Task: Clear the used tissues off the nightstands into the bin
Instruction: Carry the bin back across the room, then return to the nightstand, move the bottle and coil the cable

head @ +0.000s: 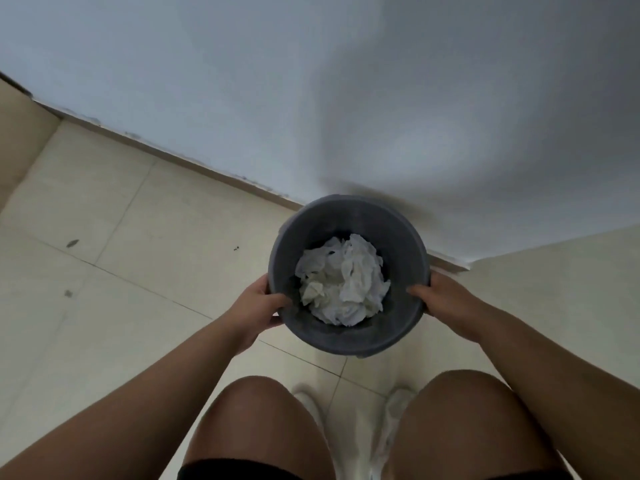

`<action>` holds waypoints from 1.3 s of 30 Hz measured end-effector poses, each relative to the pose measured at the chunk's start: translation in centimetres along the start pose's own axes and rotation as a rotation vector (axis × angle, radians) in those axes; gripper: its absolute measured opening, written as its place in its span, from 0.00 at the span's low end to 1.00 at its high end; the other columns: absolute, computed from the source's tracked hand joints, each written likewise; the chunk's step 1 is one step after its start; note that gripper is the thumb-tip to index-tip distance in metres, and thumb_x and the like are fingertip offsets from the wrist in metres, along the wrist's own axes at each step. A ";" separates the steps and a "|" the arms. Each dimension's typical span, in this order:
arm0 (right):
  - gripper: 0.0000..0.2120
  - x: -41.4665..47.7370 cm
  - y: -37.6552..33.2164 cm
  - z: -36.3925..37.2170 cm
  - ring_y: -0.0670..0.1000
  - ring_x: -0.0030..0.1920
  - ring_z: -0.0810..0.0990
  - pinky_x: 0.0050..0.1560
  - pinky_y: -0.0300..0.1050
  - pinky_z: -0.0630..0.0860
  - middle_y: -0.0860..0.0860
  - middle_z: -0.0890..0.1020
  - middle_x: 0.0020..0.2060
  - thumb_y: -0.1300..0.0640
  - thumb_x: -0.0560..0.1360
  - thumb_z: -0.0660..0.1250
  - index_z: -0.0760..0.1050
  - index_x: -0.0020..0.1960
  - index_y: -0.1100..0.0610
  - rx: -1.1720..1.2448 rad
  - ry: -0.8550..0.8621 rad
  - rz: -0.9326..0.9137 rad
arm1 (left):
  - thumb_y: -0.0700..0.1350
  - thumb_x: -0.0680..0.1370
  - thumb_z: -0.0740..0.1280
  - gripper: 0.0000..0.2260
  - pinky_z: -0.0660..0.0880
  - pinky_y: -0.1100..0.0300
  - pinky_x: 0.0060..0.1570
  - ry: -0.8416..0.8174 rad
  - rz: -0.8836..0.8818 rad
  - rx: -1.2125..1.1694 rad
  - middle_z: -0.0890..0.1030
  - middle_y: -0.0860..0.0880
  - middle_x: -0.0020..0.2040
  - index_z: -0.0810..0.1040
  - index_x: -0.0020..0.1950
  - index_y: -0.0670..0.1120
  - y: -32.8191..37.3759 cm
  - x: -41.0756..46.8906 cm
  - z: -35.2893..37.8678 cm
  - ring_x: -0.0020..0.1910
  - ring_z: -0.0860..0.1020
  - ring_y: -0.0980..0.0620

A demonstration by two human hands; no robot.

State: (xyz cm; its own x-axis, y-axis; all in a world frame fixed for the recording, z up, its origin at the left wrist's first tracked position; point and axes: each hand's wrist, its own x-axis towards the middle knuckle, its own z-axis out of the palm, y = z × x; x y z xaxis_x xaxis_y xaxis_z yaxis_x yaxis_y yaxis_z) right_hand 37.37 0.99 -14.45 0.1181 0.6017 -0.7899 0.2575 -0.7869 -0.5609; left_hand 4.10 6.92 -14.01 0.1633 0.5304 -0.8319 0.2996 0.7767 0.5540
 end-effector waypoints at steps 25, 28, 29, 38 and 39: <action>0.13 -33.5 -17.4 -3.8 0.49 0.30 0.82 0.32 0.44 0.80 0.53 0.86 0.33 0.55 0.81 0.65 0.82 0.41 0.58 -0.173 0.170 -0.115 | 0.48 0.85 0.65 0.08 0.85 0.56 0.45 0.249 0.059 -0.058 0.89 0.53 0.49 0.85 0.56 0.55 9.3 -37.9 -2.7 0.47 0.88 0.52; 0.15 -39.8 -23.2 -3.4 0.50 0.29 0.80 0.32 0.47 0.78 0.56 0.84 0.31 0.56 0.82 0.64 0.80 0.39 0.61 -0.251 0.098 -0.147 | 0.48 0.85 0.65 0.09 0.84 0.56 0.44 0.322 0.070 -0.107 0.89 0.54 0.48 0.86 0.56 0.55 9.1 -47.8 -4.7 0.45 0.88 0.54; 0.16 -41.4 -25.0 -3.0 0.50 0.28 0.80 0.31 0.47 0.78 0.57 0.84 0.31 0.56 0.82 0.64 0.79 0.38 0.61 -0.280 0.076 -0.158 | 0.47 0.85 0.65 0.10 0.84 0.56 0.44 0.351 0.073 -0.121 0.89 0.54 0.48 0.86 0.55 0.55 8.7 -50.3 -5.3 0.44 0.87 0.54; 0.13 -48.1 -32.9 9.0 0.50 0.28 0.76 0.29 0.41 0.71 0.54 0.81 0.30 0.59 0.83 0.63 0.77 0.41 0.59 -0.794 -0.228 -0.230 | 0.54 0.86 0.62 0.13 0.82 0.54 0.40 0.673 0.027 -0.449 0.89 0.51 0.47 0.86 0.54 0.55 -2.8 -66.1 -11.3 0.42 0.86 0.52; 0.13 -48.5 -33.5 11.0 0.51 0.29 0.76 0.29 0.43 0.71 0.54 0.81 0.30 0.59 0.84 0.62 0.78 0.42 0.60 -0.826 -0.274 -0.227 | 0.55 0.86 0.62 0.14 0.81 0.55 0.39 0.729 0.019 -0.515 0.89 0.50 0.47 0.86 0.54 0.54 -4.3 -67.7 -11.9 0.41 0.86 0.51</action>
State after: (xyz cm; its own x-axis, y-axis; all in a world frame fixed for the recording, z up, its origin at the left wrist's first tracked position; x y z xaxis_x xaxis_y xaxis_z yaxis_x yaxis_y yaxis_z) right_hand 12.42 -3.40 39.92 -0.2253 0.5935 -0.7727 0.8668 -0.2400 -0.4370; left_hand -19.42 -28.29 40.34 -0.5267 0.4925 -0.6928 -0.1852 0.7290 0.6590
